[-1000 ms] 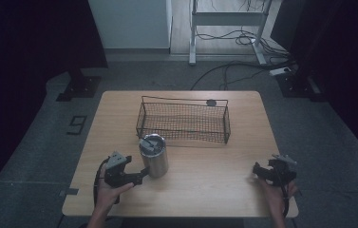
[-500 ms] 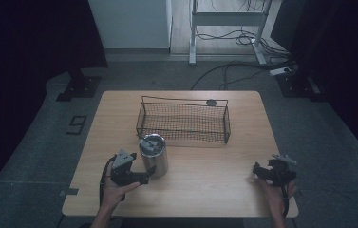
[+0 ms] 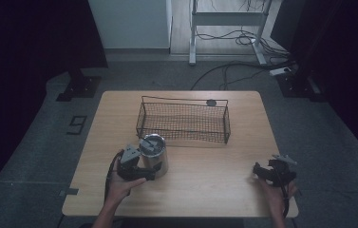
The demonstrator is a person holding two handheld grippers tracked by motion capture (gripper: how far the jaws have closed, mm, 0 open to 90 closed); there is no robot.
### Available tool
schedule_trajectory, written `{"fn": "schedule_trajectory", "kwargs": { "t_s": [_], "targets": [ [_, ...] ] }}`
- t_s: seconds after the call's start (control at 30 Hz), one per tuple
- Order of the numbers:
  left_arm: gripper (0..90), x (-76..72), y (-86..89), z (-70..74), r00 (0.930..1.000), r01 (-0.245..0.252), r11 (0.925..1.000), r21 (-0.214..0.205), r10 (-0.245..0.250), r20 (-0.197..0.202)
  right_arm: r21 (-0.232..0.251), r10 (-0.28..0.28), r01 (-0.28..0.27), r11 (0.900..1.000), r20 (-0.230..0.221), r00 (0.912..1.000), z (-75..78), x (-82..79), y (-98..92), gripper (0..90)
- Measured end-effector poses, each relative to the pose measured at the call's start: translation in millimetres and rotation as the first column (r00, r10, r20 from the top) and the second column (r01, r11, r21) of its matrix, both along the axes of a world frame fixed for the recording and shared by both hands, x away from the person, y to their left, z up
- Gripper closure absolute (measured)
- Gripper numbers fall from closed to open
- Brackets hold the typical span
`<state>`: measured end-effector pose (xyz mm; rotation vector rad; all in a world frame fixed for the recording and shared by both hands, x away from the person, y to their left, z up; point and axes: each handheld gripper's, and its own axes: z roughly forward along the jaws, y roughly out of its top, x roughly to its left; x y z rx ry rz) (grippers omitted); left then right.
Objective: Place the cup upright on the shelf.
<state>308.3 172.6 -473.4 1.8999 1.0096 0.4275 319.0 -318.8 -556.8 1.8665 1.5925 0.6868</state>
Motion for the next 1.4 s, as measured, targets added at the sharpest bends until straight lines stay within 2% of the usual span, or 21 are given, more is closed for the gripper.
{"fn": "schedule_trajectory", "kwargs": {
  "t_s": [0.27,0.53,0.6,0.8,0.93,1.1,1.13,1.3,1.4],
  "targets": [
    [1.3,8.8,-7.3,-2.8,0.9995,-0.030,0.9995,0.005,0.030,-0.002,-0.001,0.000,0.000,1.0000,0.000,1.0000,0.0,-0.1,0.0,2.3],
    [1.0,18.8,-20.8,-7.1,0.9979,-0.064,0.9966,0.053,0.063,0.015,-0.001,-0.001,0.001,1.0000,0.002,1.0000,0.0,-0.2,0.0,2.6],
    [1.0,23.6,-25.0,-8.3,0.9973,-0.074,0.9953,0.064,0.073,0.006,-0.001,-0.001,0.001,1.0000,0.002,1.0000,0.1,-0.2,0.0,2.6],
    [0.3,26.7,-30.6,-10.2,0.9975,-0.069,0.9955,0.065,0.068,0.022,0.000,-0.002,0.002,1.0000,0.002,1.0000,0.1,-0.3,-0.1,2.8],
    [3.5,25.8,-31.4,-10.2,0.9967,-0.076,0.9938,0.082,0.073,0.036,0.000,-0.002,0.002,1.0000,0.003,1.0000,0.1,-0.3,-0.1,2.9],
    [3.9,25.8,-29.9,-9.7,0.9974,-0.066,0.9944,0.082,0.064,0.033,0.000,-0.003,0.003,1.0000,0.004,1.0000,0.1,-0.5,-0.1,3.2],
    [3.9,24.7,-29.9,-10.3,0.9973,-0.064,0.9946,0.082,0.060,0.043,0.001,-0.003,0.003,1.0000,0.004,1.0000,0.1,-0.5,-0.1,3.3],
    [4.1,22.7,-29.6,-9.9,0.9982,-0.047,0.9961,0.075,0.044,0.041,0.001,-0.005,0.005,1.0000,0.005,1.0000,0.1,-0.6,-0.1,3.5],
    [4.1,20.9,-29.2,-7.2,0.9985,-0.039,0.9979,0.053,0.037,0.039,0.001,-0.005,0.005,1.0000,0.005,1.0000,0.1,-0.6,-0.1,3.5]
  ]
}}
